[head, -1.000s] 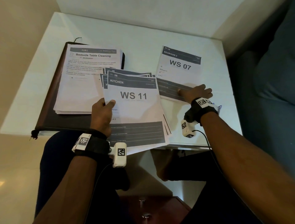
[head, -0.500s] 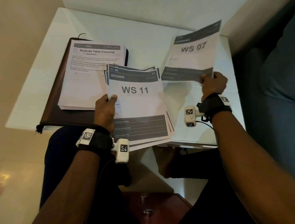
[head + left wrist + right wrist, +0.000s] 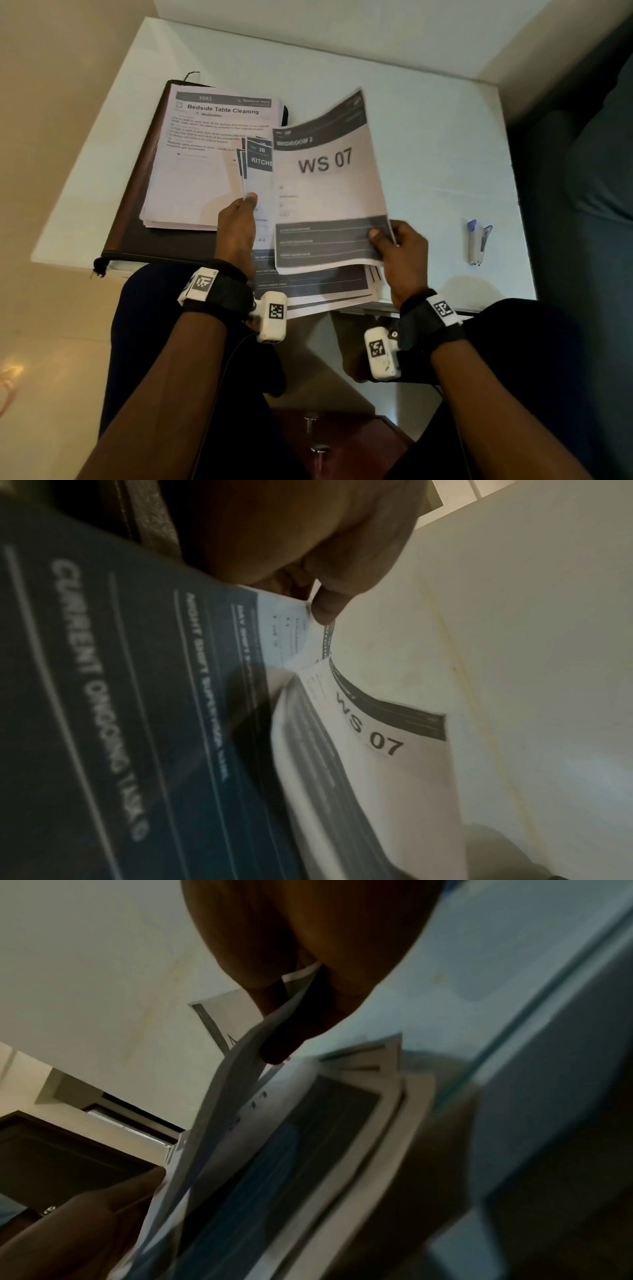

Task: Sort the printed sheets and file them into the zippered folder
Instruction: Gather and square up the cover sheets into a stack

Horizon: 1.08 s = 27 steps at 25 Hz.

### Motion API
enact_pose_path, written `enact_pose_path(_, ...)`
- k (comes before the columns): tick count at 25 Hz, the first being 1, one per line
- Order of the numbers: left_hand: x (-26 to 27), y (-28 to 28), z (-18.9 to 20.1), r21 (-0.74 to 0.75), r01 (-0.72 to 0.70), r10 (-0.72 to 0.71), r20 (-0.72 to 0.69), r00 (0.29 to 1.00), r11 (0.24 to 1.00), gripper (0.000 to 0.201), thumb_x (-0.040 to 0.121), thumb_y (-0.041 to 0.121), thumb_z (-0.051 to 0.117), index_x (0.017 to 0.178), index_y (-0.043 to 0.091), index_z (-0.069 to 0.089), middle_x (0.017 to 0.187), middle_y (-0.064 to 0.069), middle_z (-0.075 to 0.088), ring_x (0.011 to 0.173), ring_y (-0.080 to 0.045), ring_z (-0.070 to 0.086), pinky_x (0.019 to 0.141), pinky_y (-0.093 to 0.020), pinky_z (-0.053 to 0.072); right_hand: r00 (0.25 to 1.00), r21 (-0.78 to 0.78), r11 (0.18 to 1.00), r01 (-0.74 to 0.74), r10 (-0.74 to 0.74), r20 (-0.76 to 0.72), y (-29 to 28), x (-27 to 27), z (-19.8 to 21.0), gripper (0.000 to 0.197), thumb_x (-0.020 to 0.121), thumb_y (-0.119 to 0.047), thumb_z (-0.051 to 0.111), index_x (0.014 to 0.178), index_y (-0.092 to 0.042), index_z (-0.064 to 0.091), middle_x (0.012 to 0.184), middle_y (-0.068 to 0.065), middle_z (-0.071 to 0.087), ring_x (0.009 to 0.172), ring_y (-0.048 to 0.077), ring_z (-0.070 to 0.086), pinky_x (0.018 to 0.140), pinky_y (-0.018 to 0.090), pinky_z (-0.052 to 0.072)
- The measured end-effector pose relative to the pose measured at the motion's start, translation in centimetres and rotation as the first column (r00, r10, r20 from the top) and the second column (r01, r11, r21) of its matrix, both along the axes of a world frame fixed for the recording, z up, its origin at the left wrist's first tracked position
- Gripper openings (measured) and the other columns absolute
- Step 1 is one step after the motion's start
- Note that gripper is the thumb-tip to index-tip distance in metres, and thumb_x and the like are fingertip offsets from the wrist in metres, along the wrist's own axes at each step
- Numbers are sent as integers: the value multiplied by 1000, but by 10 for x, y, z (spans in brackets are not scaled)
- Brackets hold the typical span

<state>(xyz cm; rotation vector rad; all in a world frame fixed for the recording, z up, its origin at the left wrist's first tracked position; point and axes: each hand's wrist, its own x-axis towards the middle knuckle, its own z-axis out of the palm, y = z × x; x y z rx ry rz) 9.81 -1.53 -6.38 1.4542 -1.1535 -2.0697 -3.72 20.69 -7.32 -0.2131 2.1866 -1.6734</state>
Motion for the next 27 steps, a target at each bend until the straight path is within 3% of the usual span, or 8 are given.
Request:
enact_pose_path(3,2,0,-1,33,33,-31,-50,998,999,27,103,32,63,119,12,70,108,-7,79,99,-31,77,90,-49,62,997,74,994,-78,76,35,1,18,-14,11,93,-14,71,103,-19,73,95,-5,77,86,9,72,79,26,58)
enact_pose_path(7,5,0,-7,-114,124,-123,17,992,986,27,95,0,65,122,5,67,112,-8,77,101,-35,75,80,-42,64,980,220,955,-197,199,13,0,21,-16,13,91,-23,72,103,-22,72,95,-7,76,90,13,72,85,37,60)
enact_pose_path(10,9,6,5,-124,149,-155,-40,987,981,28,95,-2,63,122,7,67,115,-7,77,104,-35,74,93,-54,60,979,297,934,-197,201,17,-1,3,-7,38,90,-25,74,126,-20,61,116,-7,67,107,15,65,87,26,53)
enact_pose_path(13,6,19,37,-235,186,-231,-181,956,954,34,99,-1,59,132,8,63,124,-7,74,112,-31,72,98,-51,59,969,41,977,-208,201,141,-1,-22,36,65,88,-17,76,145,-21,44,135,-4,59,114,10,61,83,19,51)
enact_pose_path(17,-18,40,82,-488,106,-312,-363,878,866,43,103,6,59,145,5,52,140,-15,64,131,-37,60,110,-58,48,964,-290,930,-226,256,70,6,-51,103,42,86,3,71,124,-12,64,115,3,75,106,20,72,83,32,60)
enact_pose_path(21,-47,57,103,-676,47,-300,-261,917,735,45,102,11,62,144,11,46,140,-7,62,132,-19,58,113,-39,49,977,-392,895,-212,186,-102,23,-63,126,38,84,9,71,115,-13,69,115,9,74,110,27,70,96,49,57)
enact_pose_path(24,-60,73,93,-692,120,-291,-134,947,711,58,95,12,65,147,9,39,129,8,59,123,5,56,108,-27,49,987,-282,946,-160,144,-75,28,-59,105,46,77,11,78,112,-18,68,105,-5,76,101,11,72,91,36,59)
enact_pose_path(27,-63,85,81,-631,175,-306,-104,946,756,63,98,-6,57,153,5,27,125,26,42,94,27,50,99,-5,45,990,-66,990,-121,125,70,31,-53,85,30,80,-12,85,104,-24,70,89,-20,76,87,-6,70,88,26,53)
